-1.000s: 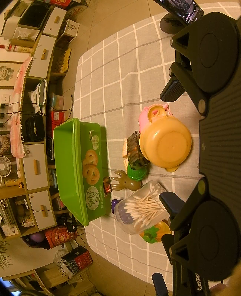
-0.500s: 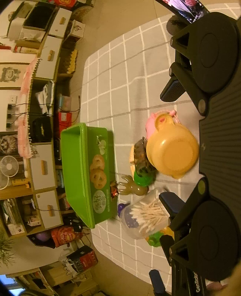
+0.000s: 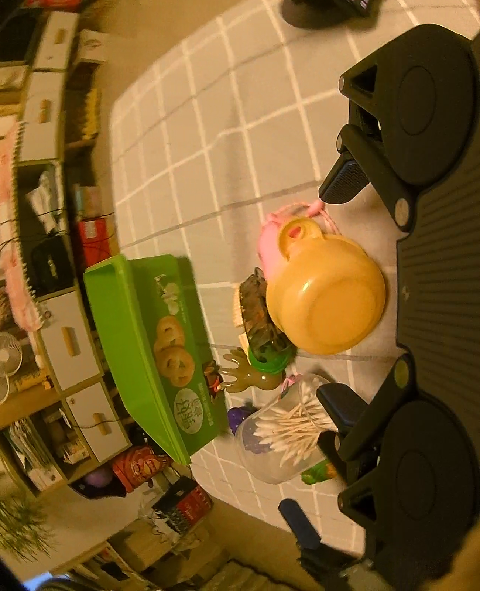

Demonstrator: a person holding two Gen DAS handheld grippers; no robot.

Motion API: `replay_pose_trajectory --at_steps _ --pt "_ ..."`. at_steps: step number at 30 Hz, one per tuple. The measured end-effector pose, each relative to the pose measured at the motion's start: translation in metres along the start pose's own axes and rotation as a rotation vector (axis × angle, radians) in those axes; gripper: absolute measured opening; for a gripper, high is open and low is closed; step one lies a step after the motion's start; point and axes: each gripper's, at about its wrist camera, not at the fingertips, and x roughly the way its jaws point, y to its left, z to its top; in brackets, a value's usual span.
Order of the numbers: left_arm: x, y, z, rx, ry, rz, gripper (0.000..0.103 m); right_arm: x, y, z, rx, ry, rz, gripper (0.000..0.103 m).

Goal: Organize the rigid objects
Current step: 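Lift the swab jar with the left gripper while the right gripper lifts the yellow bowl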

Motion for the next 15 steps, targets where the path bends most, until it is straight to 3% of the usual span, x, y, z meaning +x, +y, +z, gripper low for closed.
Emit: replay_pose_trajectory --at_steps 15 --pt "0.013 -0.002 -0.012 0.065 -0.033 0.009 0.100 0.022 -0.007 0.000 0.132 0.060 0.012 0.079"
